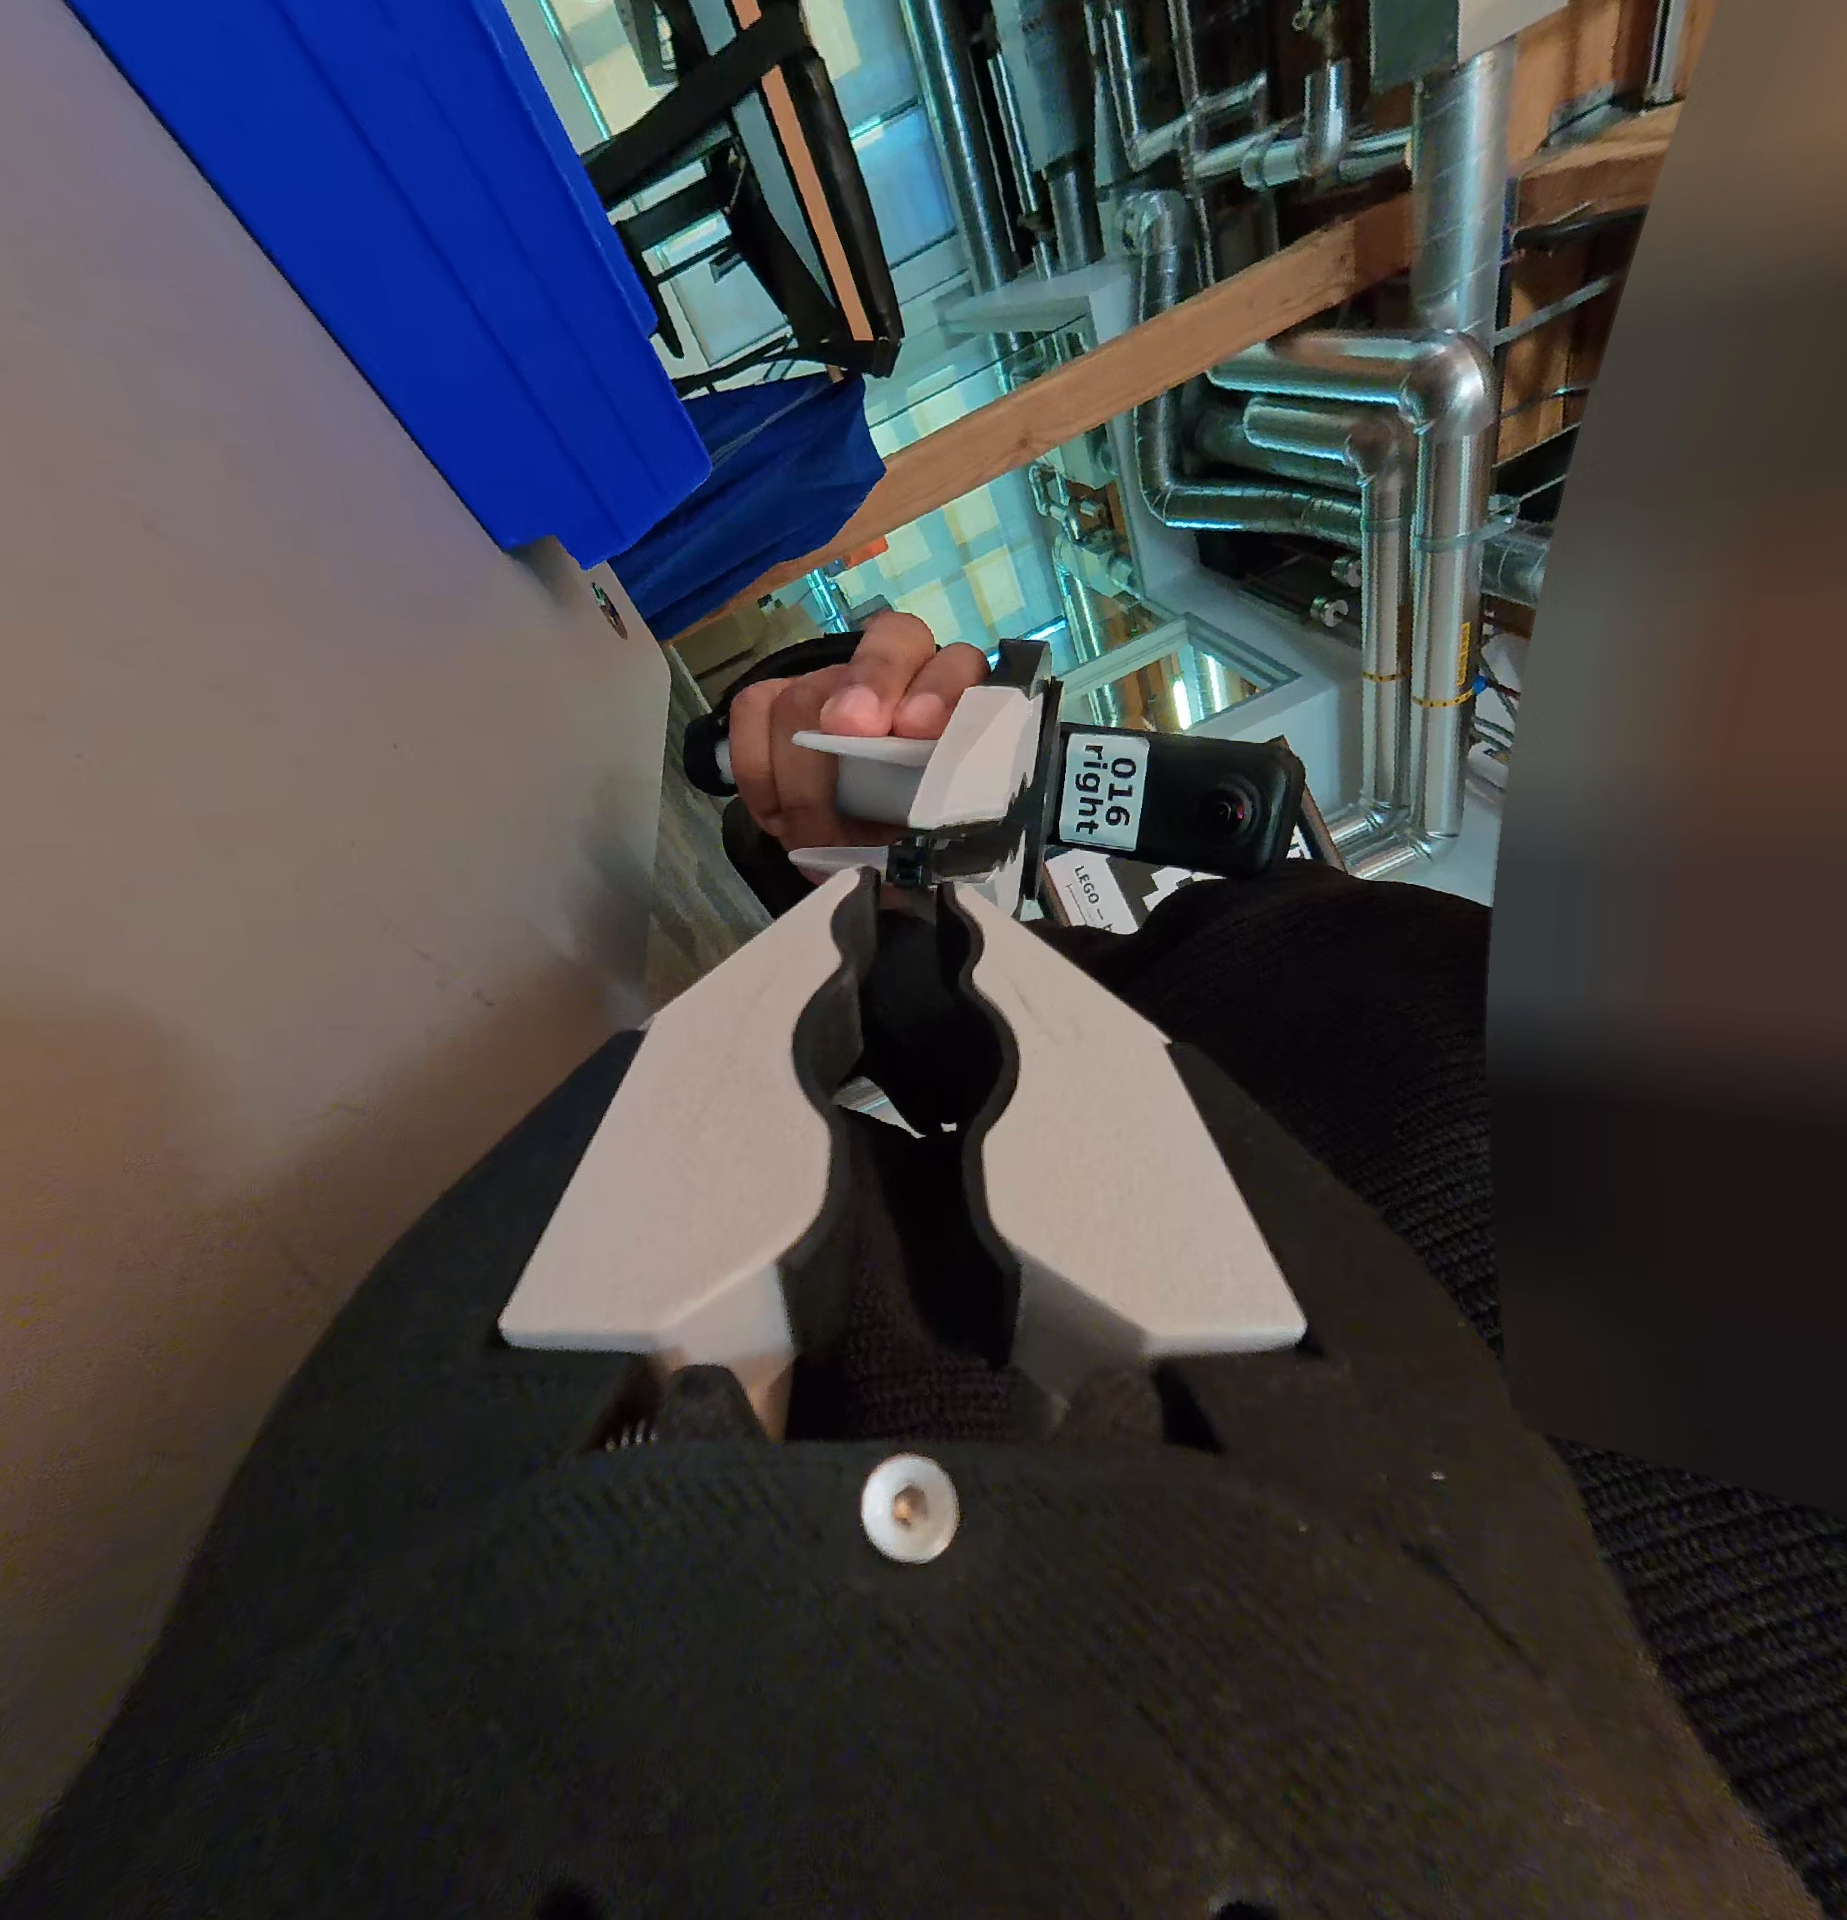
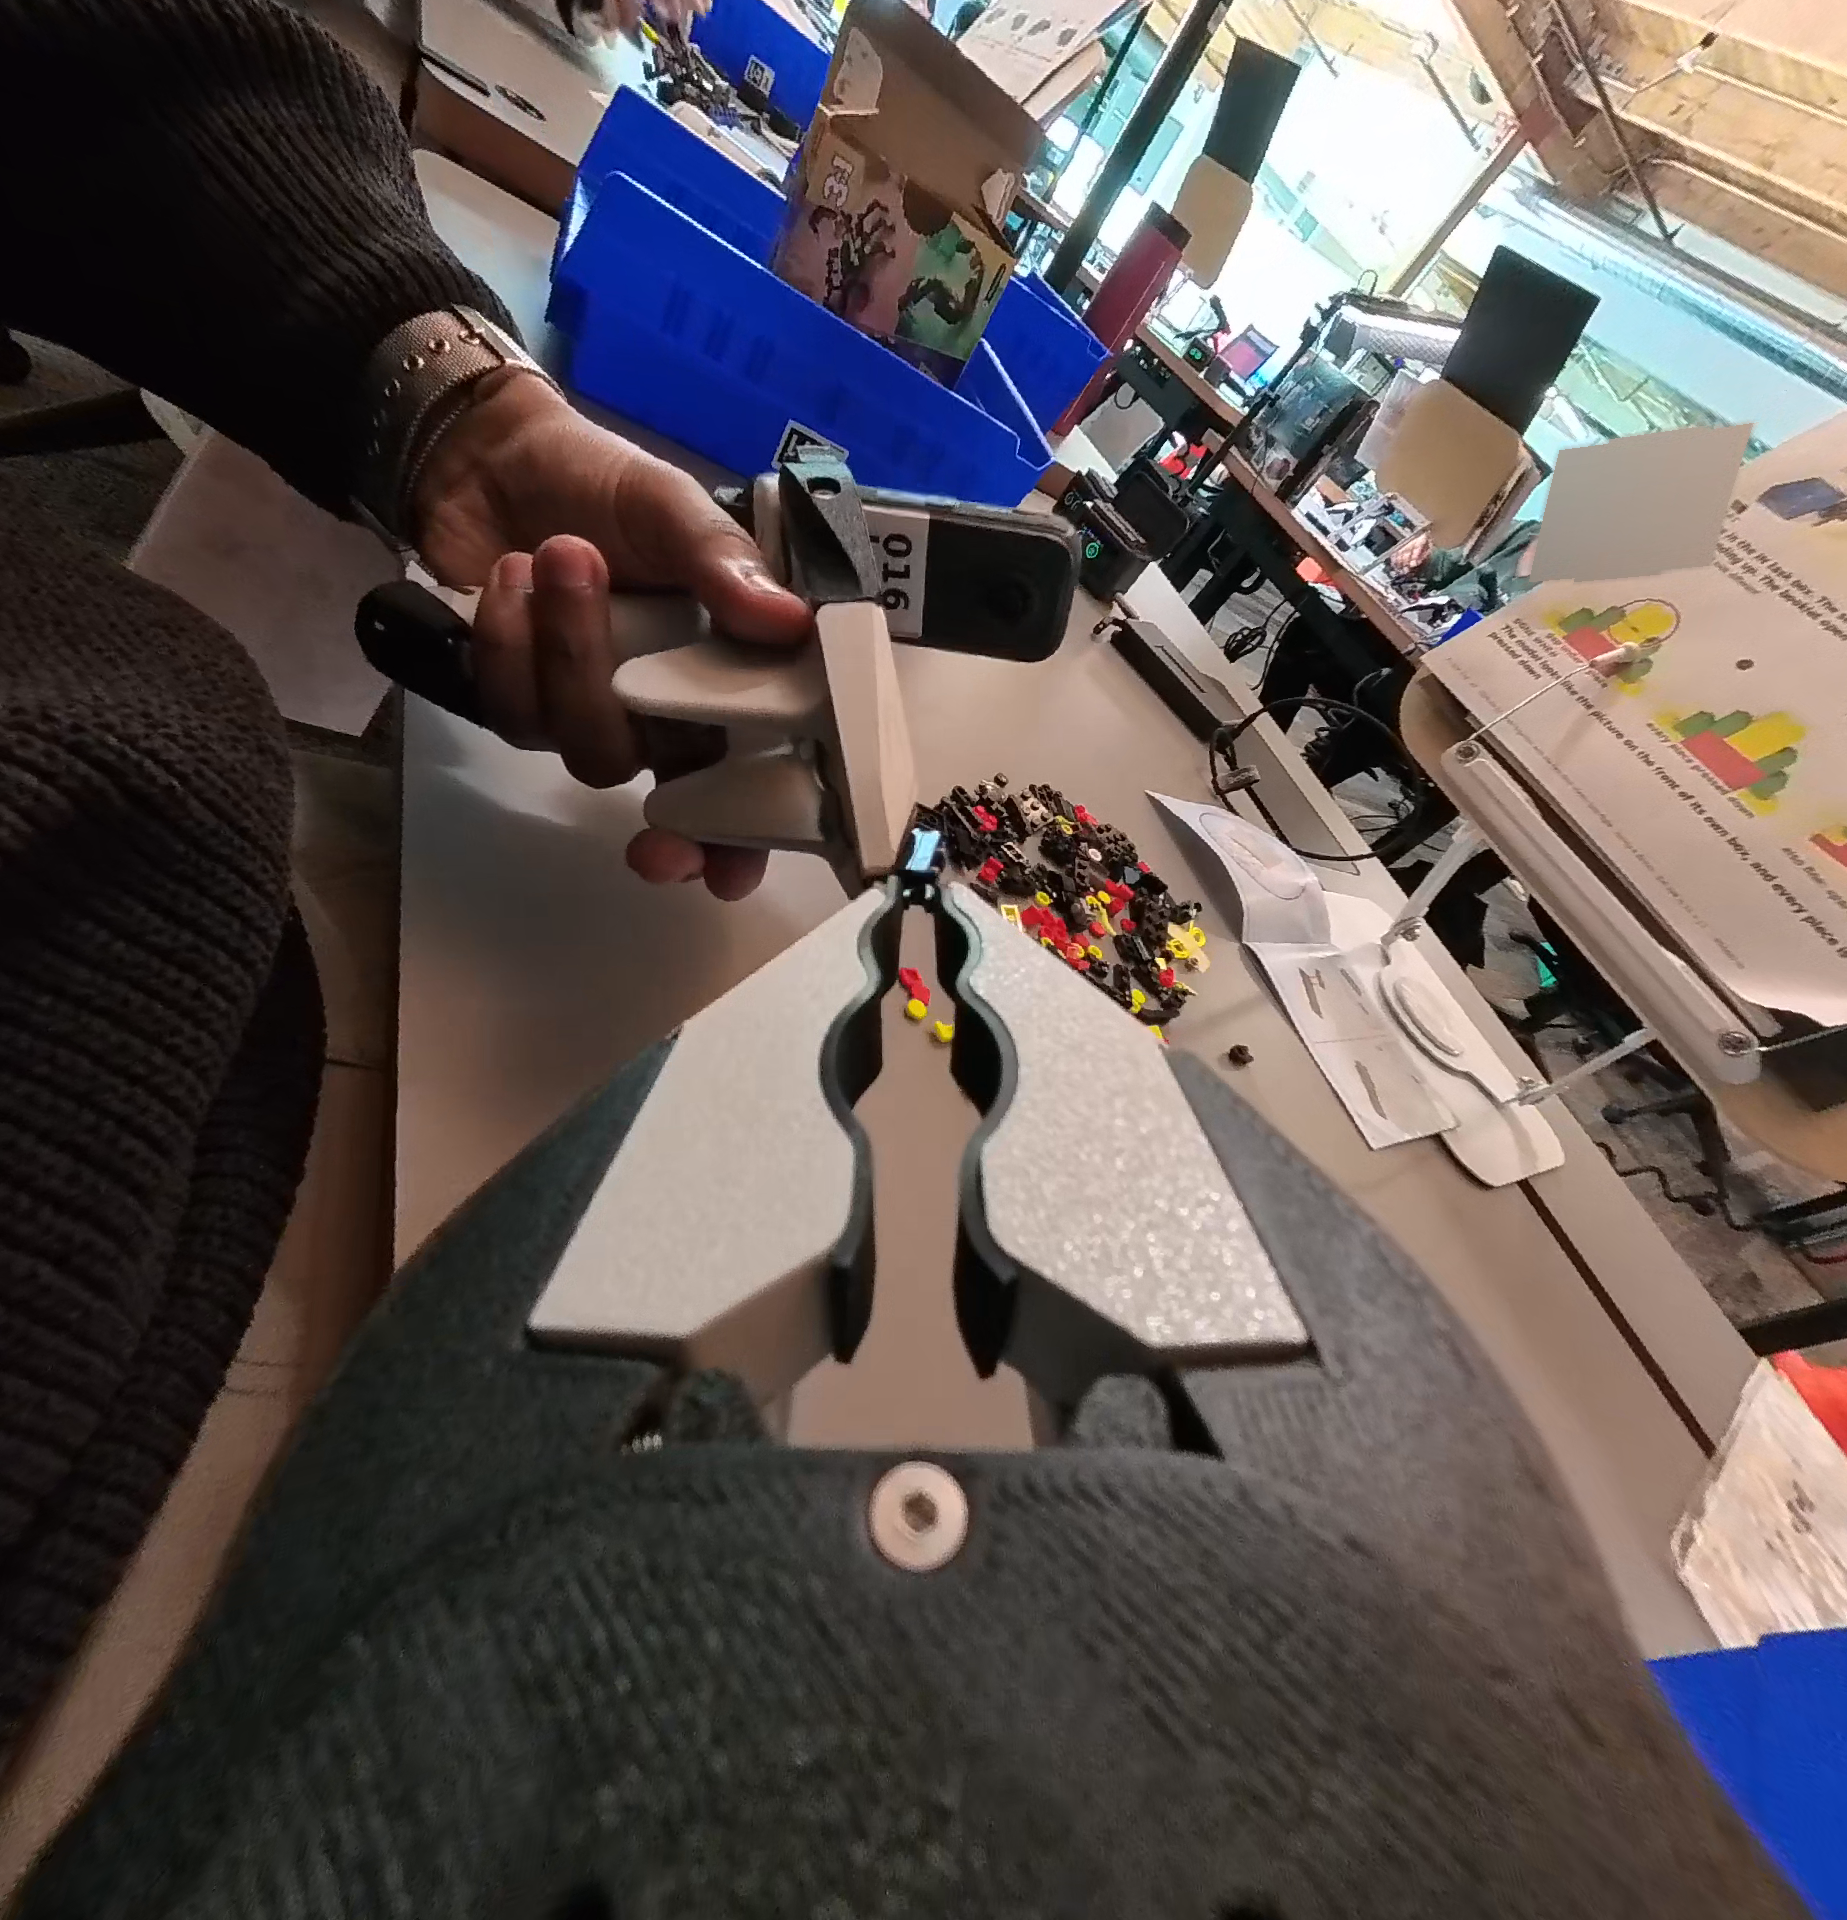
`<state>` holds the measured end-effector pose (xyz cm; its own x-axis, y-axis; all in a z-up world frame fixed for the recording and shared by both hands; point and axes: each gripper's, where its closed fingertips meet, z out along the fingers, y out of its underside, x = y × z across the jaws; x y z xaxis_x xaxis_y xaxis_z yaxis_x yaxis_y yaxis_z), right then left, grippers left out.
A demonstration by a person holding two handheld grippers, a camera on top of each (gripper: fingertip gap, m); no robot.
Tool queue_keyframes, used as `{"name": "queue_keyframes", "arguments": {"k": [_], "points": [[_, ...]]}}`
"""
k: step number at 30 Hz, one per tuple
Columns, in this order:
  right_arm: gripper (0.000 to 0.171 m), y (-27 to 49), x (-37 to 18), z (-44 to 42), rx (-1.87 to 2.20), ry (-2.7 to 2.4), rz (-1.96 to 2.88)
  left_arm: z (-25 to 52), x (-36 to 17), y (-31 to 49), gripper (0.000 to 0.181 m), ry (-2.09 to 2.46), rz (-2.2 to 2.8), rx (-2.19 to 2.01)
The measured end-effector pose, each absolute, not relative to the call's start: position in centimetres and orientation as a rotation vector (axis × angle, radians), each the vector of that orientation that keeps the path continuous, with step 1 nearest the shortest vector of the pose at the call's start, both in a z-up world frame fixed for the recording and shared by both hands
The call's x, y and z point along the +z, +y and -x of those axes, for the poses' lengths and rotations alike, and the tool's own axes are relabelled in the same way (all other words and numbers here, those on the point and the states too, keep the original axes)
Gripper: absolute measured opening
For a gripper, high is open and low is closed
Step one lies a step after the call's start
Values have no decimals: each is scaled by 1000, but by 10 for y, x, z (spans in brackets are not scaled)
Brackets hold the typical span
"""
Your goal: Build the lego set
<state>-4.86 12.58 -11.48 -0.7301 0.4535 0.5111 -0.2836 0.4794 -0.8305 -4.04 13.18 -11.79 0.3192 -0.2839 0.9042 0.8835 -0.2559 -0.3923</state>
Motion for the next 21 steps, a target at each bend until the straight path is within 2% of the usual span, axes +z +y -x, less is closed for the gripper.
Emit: {"name": "queue_keyframes", "arguments": {"k": [12, 19, 21], "points": [[4, 124, -110, 38, 1396, -2014, 99, 30, -112, 130, 6, -556, 1374, -1349], [4, 121, -116, 39, 1316, -2026, 70, 34, -113, 129, 4, -572, 1371, -1333], [4, 121, -115, 40, 1303, -2013, 70, 35, -112, 129, 8, -572, 1364, -1326]]}}
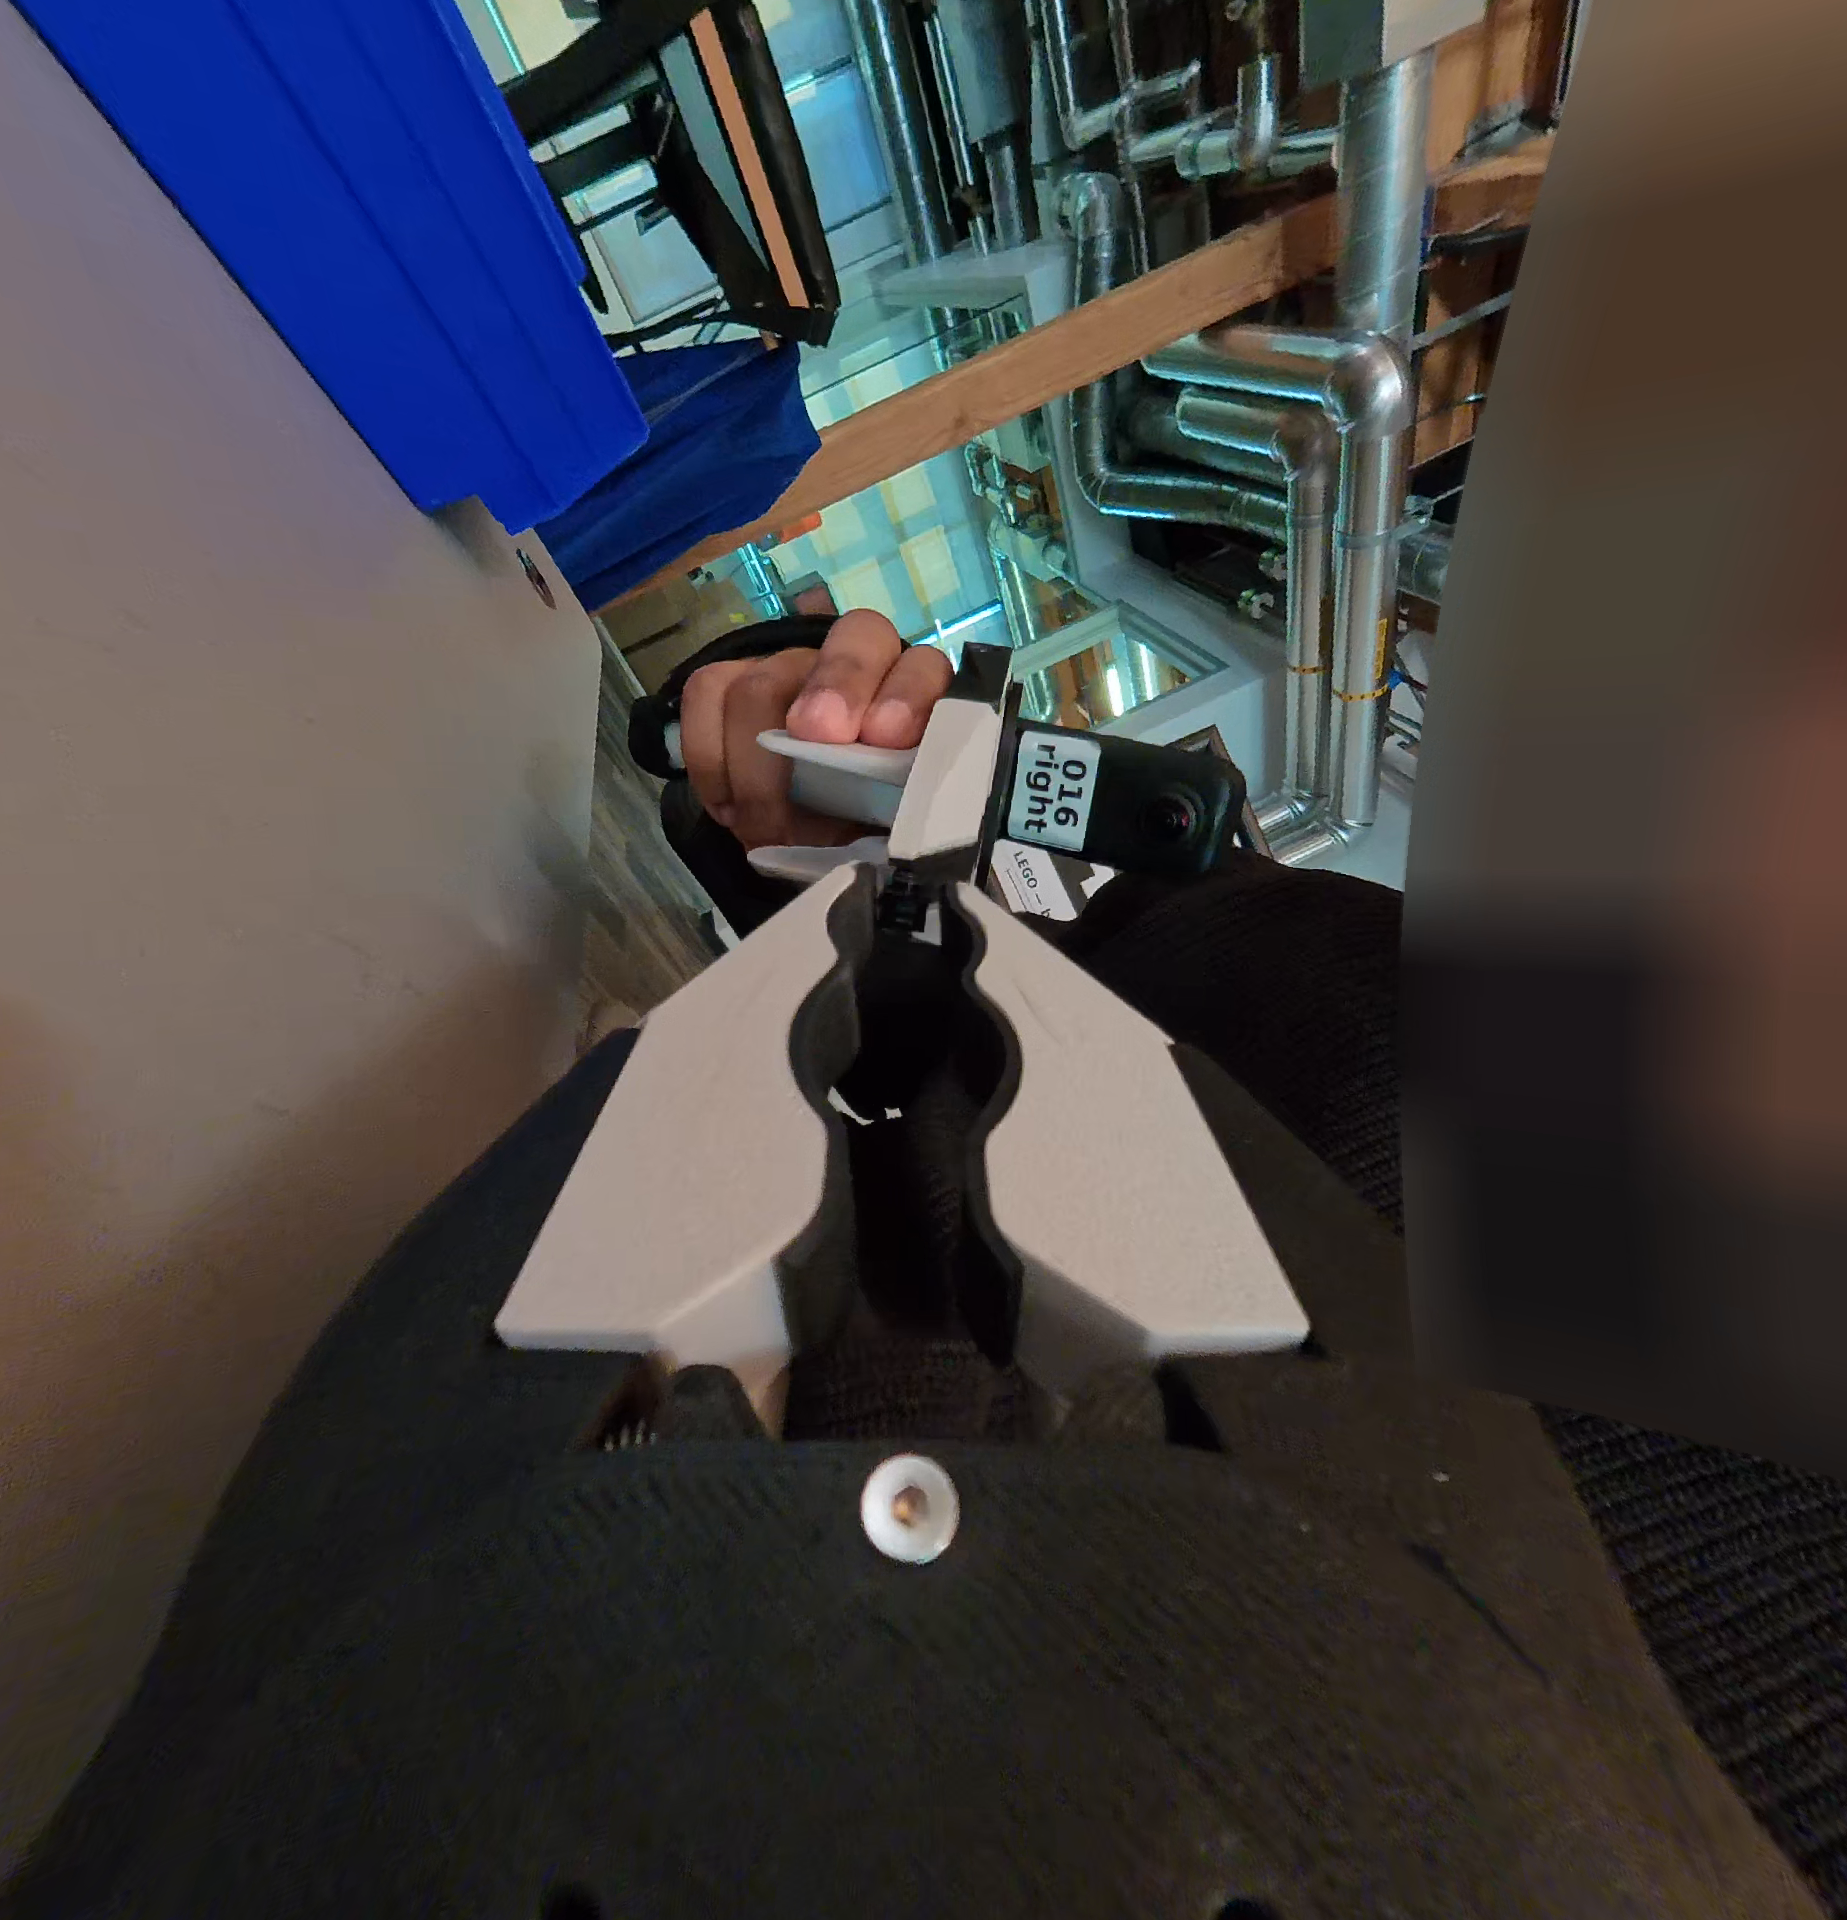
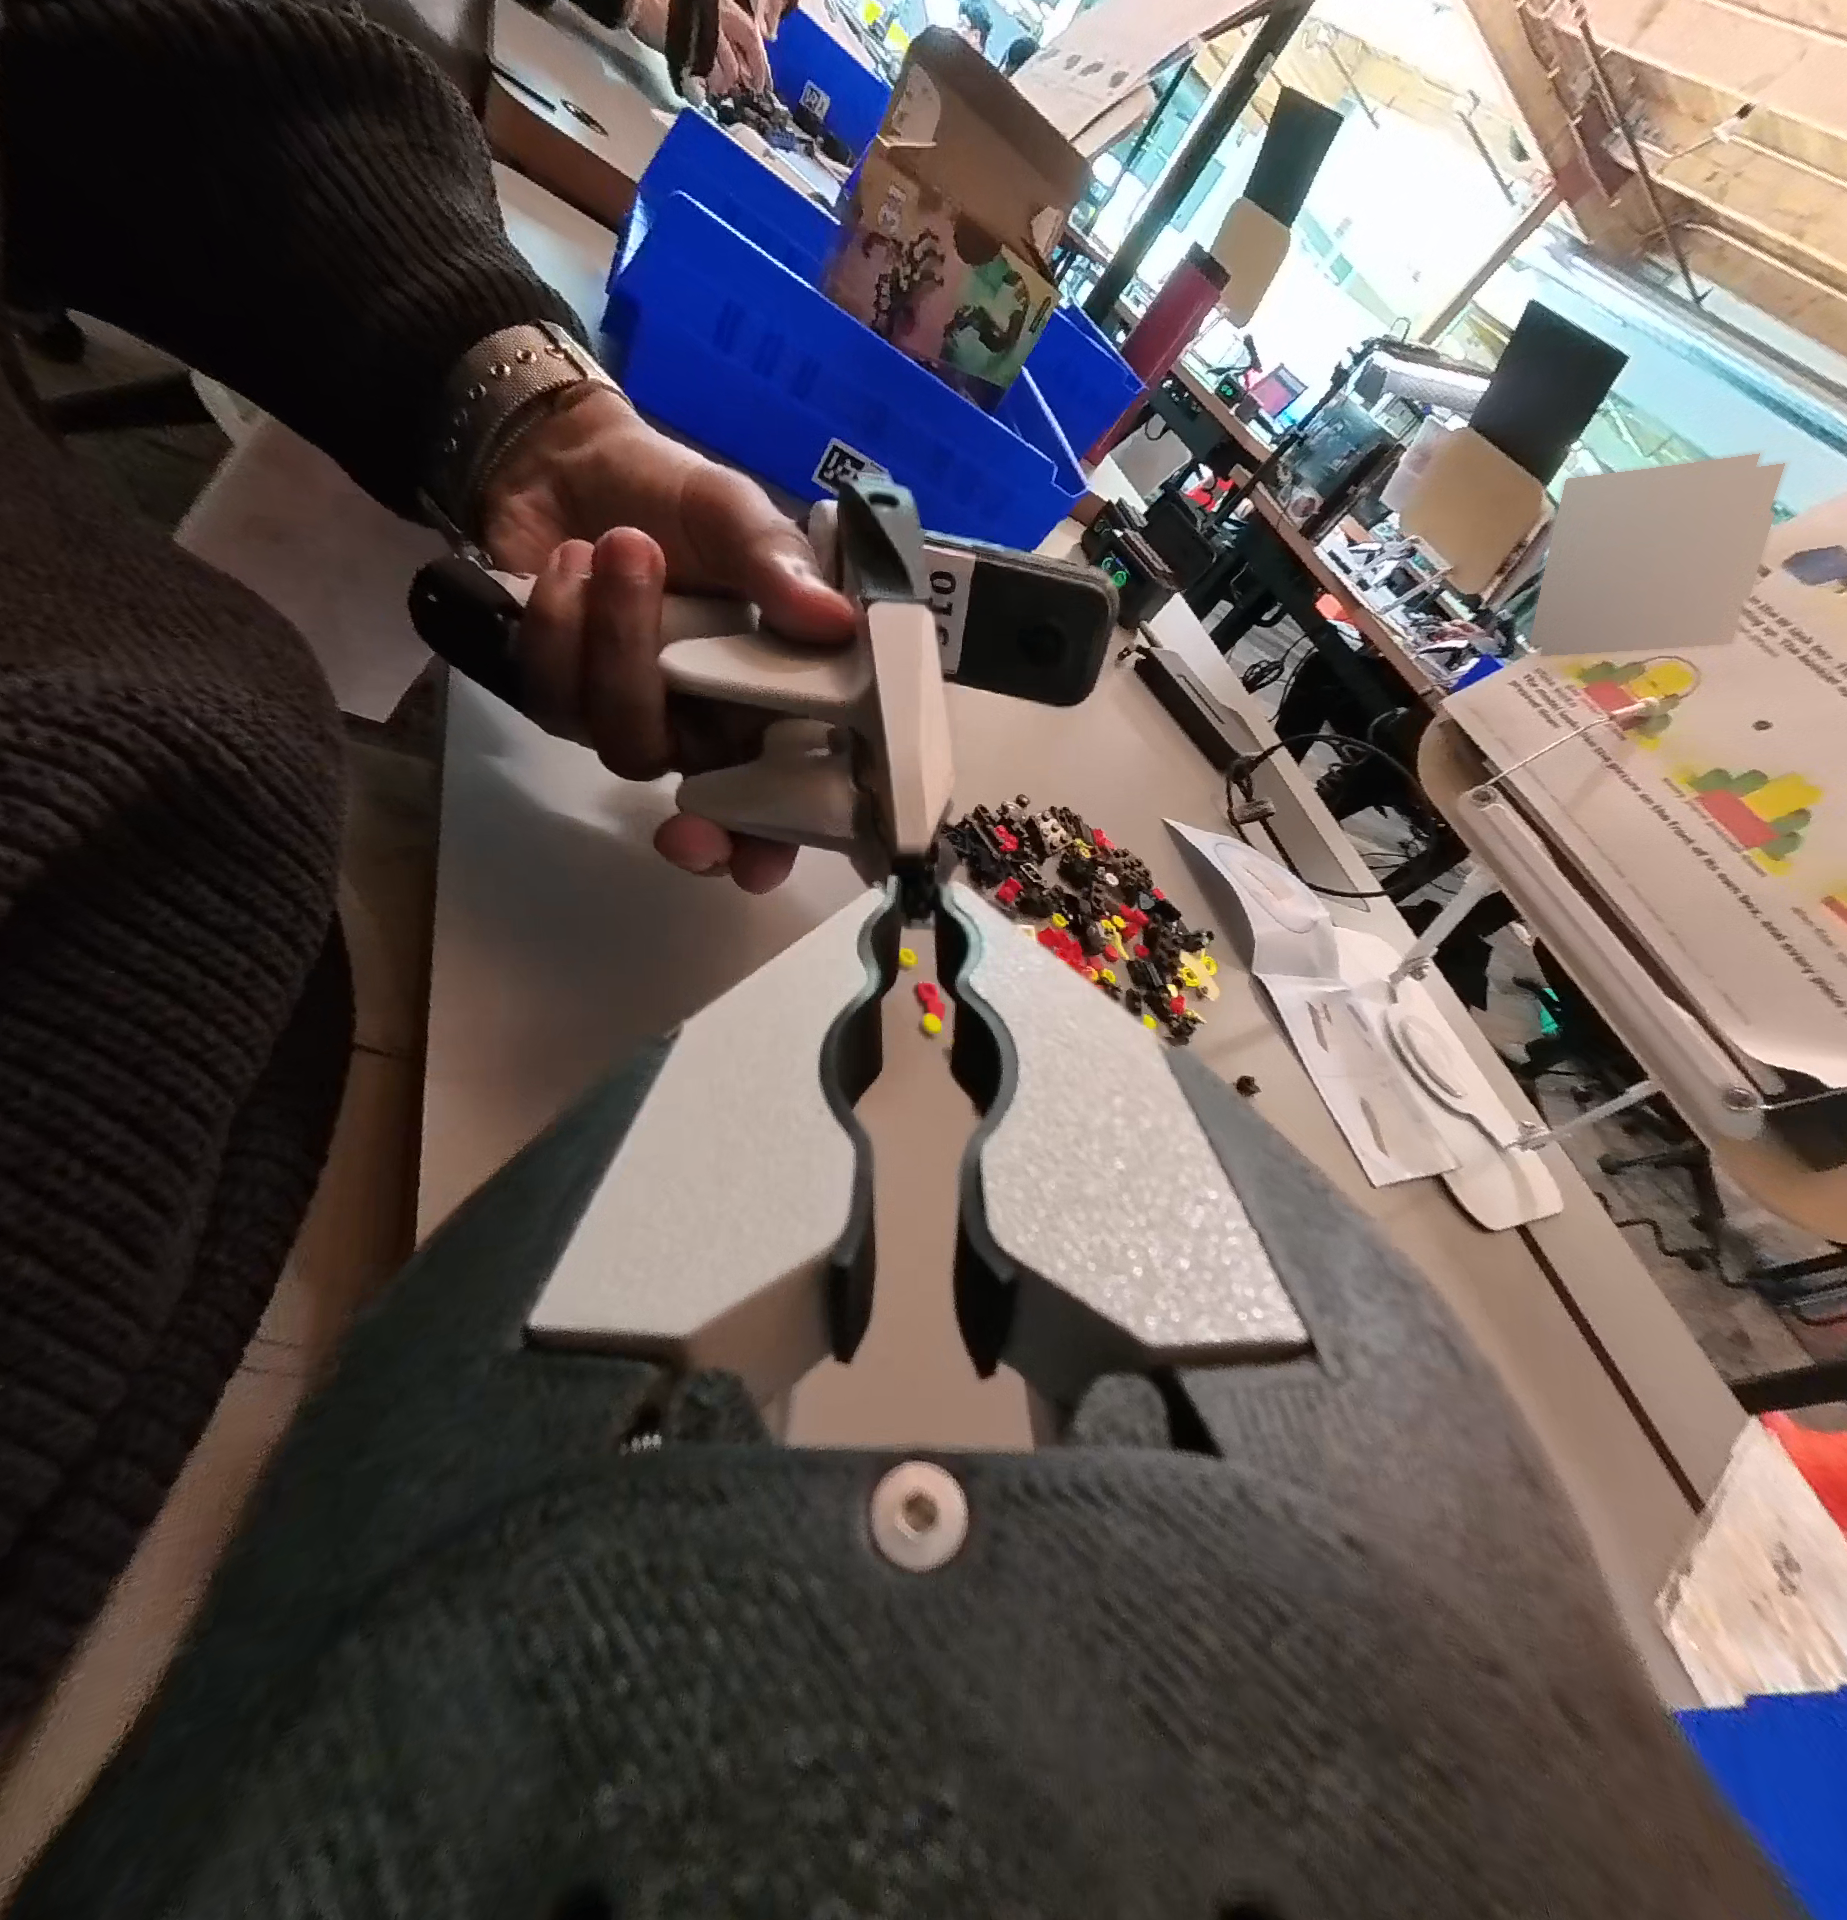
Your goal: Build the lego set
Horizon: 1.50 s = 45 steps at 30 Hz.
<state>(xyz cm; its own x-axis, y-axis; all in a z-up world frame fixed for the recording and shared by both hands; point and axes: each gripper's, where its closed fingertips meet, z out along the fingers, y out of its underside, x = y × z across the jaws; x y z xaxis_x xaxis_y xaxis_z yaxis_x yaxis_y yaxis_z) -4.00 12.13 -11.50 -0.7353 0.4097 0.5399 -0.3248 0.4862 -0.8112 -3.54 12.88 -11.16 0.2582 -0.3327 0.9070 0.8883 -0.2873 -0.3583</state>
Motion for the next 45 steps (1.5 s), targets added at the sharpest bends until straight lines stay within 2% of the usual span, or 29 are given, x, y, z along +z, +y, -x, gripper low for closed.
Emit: {"name": "queue_keyframes", "arguments": {"k": [3, 15, 45], "points": [[3, 124, -111, 42, 1317, -1991, 94, 35, -112, 129, 13, -576, 1365, -1333], [3, 125, -112, 47, 1301, -1987, 137, 40, -112, 130, 4, -600, 1341, -1315], [3, 124, -117, 48, 1308, -2010, 139, 42, -115, 130, 4, -594, 1375, -1265]]}}
